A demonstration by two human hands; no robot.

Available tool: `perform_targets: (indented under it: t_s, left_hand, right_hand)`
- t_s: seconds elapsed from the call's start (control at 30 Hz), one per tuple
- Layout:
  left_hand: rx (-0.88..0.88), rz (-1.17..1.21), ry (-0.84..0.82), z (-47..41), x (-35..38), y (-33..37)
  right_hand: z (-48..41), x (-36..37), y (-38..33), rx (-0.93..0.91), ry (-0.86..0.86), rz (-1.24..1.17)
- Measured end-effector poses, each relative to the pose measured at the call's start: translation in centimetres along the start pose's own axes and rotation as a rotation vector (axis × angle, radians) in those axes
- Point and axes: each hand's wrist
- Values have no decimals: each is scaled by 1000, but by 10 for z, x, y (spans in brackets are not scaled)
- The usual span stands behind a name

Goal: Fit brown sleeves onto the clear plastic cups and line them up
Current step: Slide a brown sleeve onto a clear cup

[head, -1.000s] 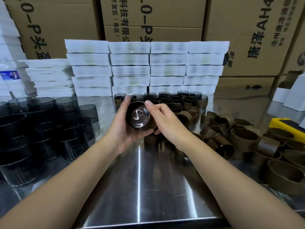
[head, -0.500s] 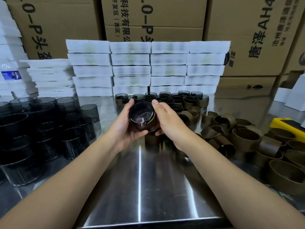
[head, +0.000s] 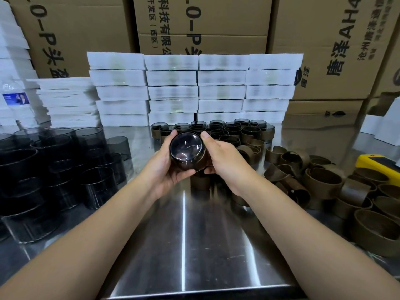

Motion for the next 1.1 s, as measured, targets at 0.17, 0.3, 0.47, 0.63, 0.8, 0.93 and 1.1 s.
perform_targets:
  t_s: [0.17,0.3,0.47,0.63,0.8,0.93,1.1]
  left_hand:
    - [5,0,14,1,0,0]
    - [4,-6,16,1,0,-1]
    - [7,4,18,1,0,-1]
    - [150,-51,45,2,-2,-2]
    - [264,-157,416,-5,-16,-1]
    - [387,-553,549,-16,-34,-4]
    - [473,-891,535,-18,-38,-12]
  right_hand:
    - [1,1,1,-2,11,8]
    - [2,2,1,-2,5,17]
    - [3,1,-1,-15,-16,-36]
    - [2,6,1,-12,-18,-18]
    - [0,0,-3,-18,139,-54]
    - [-3,-10,-11,-50,264,-207]
    - [-3,-12,-14,-62,319,-258]
Point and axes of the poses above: each hand's wrist, its own z-axis away from the middle knuckle, its own x-axis out of the palm, y = z × x, and after that the axes turned 4 degrees about -z, right-handed
